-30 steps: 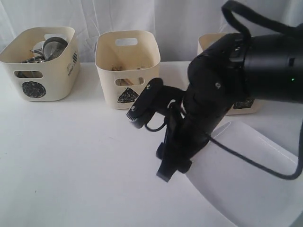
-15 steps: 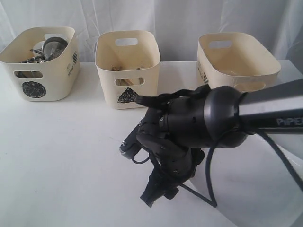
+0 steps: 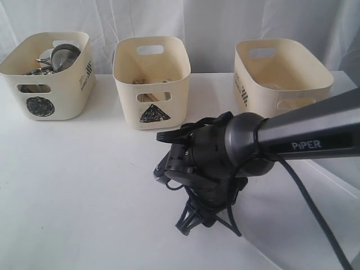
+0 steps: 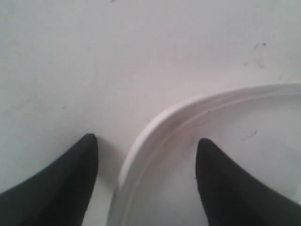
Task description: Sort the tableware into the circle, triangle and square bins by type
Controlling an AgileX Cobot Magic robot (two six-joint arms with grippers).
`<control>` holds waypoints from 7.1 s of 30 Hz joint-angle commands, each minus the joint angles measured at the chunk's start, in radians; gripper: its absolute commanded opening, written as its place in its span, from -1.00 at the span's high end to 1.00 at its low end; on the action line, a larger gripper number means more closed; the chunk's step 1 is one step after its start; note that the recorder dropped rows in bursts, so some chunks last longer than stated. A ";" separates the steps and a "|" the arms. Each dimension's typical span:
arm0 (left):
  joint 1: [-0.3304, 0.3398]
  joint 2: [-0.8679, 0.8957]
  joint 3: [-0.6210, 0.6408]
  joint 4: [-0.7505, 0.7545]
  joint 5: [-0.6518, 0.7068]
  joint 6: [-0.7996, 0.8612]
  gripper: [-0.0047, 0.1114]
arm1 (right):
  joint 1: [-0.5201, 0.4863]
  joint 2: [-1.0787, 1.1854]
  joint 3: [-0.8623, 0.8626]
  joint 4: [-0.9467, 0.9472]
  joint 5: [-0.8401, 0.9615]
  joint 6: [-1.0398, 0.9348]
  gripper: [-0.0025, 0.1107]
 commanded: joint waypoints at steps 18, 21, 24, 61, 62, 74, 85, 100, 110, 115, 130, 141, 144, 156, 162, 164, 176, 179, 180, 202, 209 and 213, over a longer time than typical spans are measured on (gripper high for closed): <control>0.001 -0.003 0.004 -0.006 -0.003 -0.008 0.12 | -0.040 0.025 0.011 0.135 -0.084 0.007 0.96; 0.001 -0.003 0.004 -0.006 -0.003 -0.008 0.12 | -0.040 -0.063 0.010 0.143 -0.111 0.007 0.96; 0.001 -0.003 0.004 -0.006 -0.003 -0.008 0.12 | -0.040 -0.148 0.010 0.143 -0.102 0.005 0.96; 0.001 -0.003 0.004 -0.006 -0.003 -0.008 0.12 | -0.040 -0.900 0.010 0.178 -0.252 -0.179 0.96; 0.001 -0.003 0.004 -0.006 -0.003 -0.008 0.12 | -0.040 -0.903 0.010 0.178 -0.268 -0.195 0.96; 0.001 -0.003 0.004 -0.006 -0.003 -0.008 0.12 | -0.176 -0.865 0.010 0.191 -0.408 -0.401 0.96; 0.001 -0.003 0.004 -0.006 -0.003 -0.008 0.12 | -0.352 -0.733 0.010 0.197 -0.719 -0.470 0.96; 0.001 -0.003 0.004 -0.006 -0.003 -0.008 0.12 | -0.565 -0.409 -0.109 0.236 -1.048 -0.487 0.96; 0.001 -0.003 0.004 -0.006 -0.003 -0.008 0.12 | -0.600 -0.207 -0.202 0.236 -1.162 -0.485 0.96; 0.001 -0.003 0.004 -0.006 -0.003 -0.008 0.12 | -0.612 -0.153 -0.212 0.236 -1.182 -0.487 0.96; 0.001 -0.003 0.004 -0.006 -0.003 -0.008 0.12 | -0.649 -0.158 -0.210 0.251 -1.207 -0.422 0.51; 0.001 -0.003 0.004 -0.006 -0.003 -0.008 0.12 | -0.649 -0.300 -0.147 0.251 -1.116 -0.422 0.51; 0.001 -0.003 0.004 -0.006 -0.003 -0.008 0.12 | -0.649 -0.397 -0.040 0.260 -1.059 -0.422 0.51; 0.001 -0.003 0.004 -0.006 -0.003 -0.008 0.12 | -0.423 -0.807 0.522 0.524 -1.017 -0.501 0.96; 0.001 -0.003 0.004 -0.006 -0.003 -0.008 0.12 | -0.420 -1.013 0.759 0.610 -1.091 -0.564 0.96; 0.001 -0.003 0.004 -0.006 -0.003 -0.008 0.12 | -0.425 -1.085 0.817 0.642 -1.094 -0.562 0.96; 0.001 -0.003 0.004 -0.006 -0.003 -0.008 0.12 | -0.439 -1.324 0.892 0.852 -0.988 -0.557 0.96; 0.001 -0.003 0.004 -0.006 -0.003 -0.008 0.12 | -0.439 -1.331 0.892 0.852 -0.988 -0.557 0.96; 0.001 -0.003 0.004 -0.006 -0.003 -0.008 0.12 | -0.439 -1.331 0.892 0.852 -0.988 -0.557 0.96; 0.001 -0.002 0.004 -0.006 -0.003 -0.008 0.12 | -0.634 -1.936 1.115 0.848 -0.751 -0.751 0.96; 0.001 0.001 0.004 -0.006 -0.003 -0.008 0.12 | -0.636 -1.950 1.115 0.843 -0.495 -0.736 0.96; 0.001 0.001 0.004 -0.006 -0.003 -0.008 0.12 | -0.636 -1.950 1.115 0.843 -0.495 -0.736 0.96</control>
